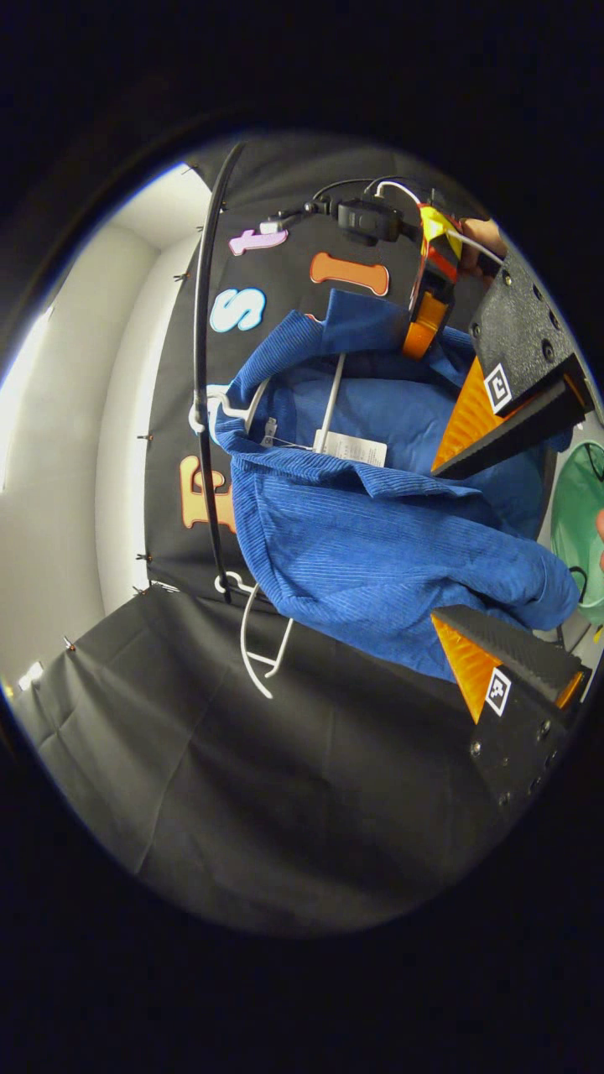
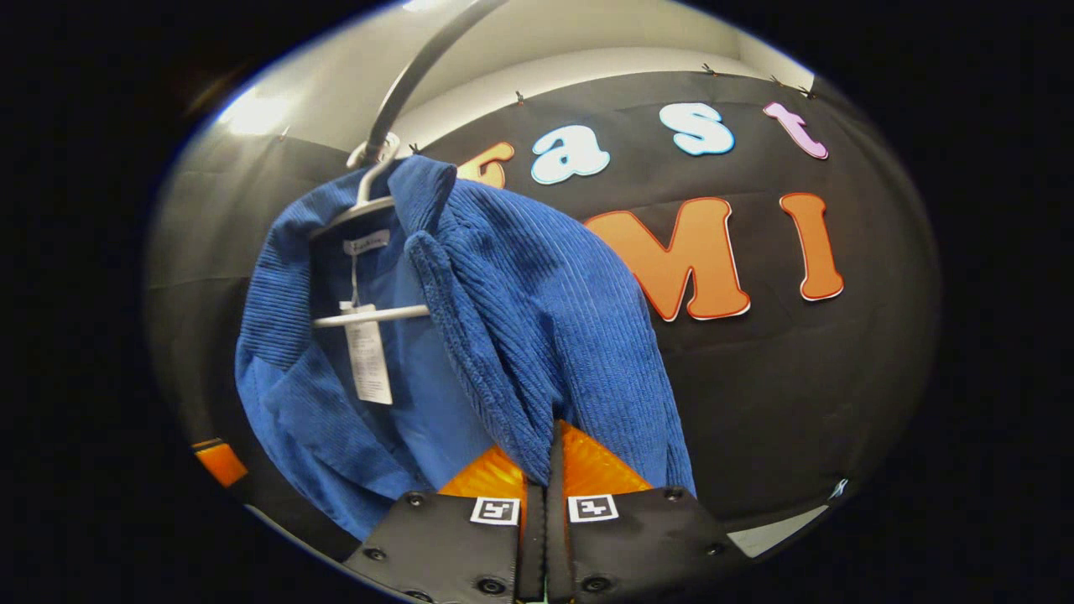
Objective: Grasp the clothes on the hanger with both hands and then place them into the laundry hamper below.
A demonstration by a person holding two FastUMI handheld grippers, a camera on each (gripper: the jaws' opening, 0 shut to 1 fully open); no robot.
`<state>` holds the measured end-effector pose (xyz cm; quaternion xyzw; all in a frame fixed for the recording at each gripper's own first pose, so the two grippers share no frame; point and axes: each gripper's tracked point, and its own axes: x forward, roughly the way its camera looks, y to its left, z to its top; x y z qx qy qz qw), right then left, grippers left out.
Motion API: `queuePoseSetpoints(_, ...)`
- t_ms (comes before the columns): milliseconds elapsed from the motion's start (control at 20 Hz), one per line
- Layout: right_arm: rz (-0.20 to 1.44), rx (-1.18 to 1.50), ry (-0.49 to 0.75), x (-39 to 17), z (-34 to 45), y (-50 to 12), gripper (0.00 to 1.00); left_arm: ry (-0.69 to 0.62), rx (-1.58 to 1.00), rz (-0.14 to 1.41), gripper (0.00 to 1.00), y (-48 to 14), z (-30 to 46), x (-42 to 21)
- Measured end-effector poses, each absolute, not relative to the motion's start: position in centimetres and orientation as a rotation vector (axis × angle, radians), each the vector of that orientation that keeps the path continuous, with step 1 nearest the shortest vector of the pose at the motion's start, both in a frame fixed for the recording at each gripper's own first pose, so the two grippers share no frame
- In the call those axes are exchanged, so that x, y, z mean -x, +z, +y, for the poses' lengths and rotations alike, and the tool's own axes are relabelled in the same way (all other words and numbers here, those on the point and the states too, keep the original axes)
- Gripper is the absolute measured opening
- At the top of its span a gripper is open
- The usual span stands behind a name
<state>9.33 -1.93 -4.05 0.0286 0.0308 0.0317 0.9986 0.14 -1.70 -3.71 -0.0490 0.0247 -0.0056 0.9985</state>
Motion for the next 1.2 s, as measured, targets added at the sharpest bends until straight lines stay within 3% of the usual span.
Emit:
queuePoseSetpoints(50, 0.025, -0.041, 0.062, -8.3, -2.2, -2.9, 0.01, -0.014, 0.111, 0.062, 0.95, -4.1, -1.9, -0.5)
queuePoseSetpoints(100, -0.014, -0.018, 0.059, -7.4, -2.4, -1.6, 0.08, -0.02, 0.121, 0.065, 0.92, -4.3, -2.2, -1.0)
queuePoseSetpoints(200, -0.074, 0.02, 0.05, -5.9, -2.9, 1.1, 0.08, -0.038, 0.14, 0.05, 0.99, -3.9, -3.1, -2.0)
queuePoseSetpoints(400, -0.134, 0.043, 0.057, -3.6, -3.1, 4.2, 0.08, -0.106, 0.178, 0.033, 0.92, -3.7, -6.4, -4.6)
queuePoseSetpoints(600, -0.148, 0.026, 0.087, -1.8, -2.9, 5.3, 0.08, -0.004, 0.184, 0.007, 0.95, -4.3, -7.1, -8.8)
queuePoseSetpoints(650, -0.14, 0.014, 0.099, -1.2, -2.7, 5.4, 0.08, 0.023, 0.186, 0.004, 0.92, -4.5, -7.0, -9.8)
queuePoseSetpoints(700, -0.14, 0.008, 0.113, -0.6, -2.4, 5.6, 0.08, 0.046, 0.187, -0.006, 0.99, -4.6, -7.0, -10.8)
queuePoseSetpoints(750, -0.144, 0.013, 0.118, -0.1, -2.3, 6.0, 0.08, 0.068, 0.183, -0.025, 0.92, -4.6, -6.8, -11.6)
queuePoseSetpoints(950, -0.166, 0.026, 0.119, 1.1, -2.3, 6.7, 0.08, 0.121, 0.151, -0.056, 0.95, -4.8, -5.5, -13.5)
queuePoseSetpoints(1100, -0.163, 0.002, 0.125, 1.1, -2.3, 6.4, 0.08, 0.1, 0.123, -0.05, 0.83, -5.2, -5.0, -13.3)
queuePoseSetpoints(1200, -0.164, -0.003, 0.122, 0.8, -2.4, 6.3, 0.08, 0.098, 0.105, -0.057, 0.59, -5.6, -4.0, -12.6)
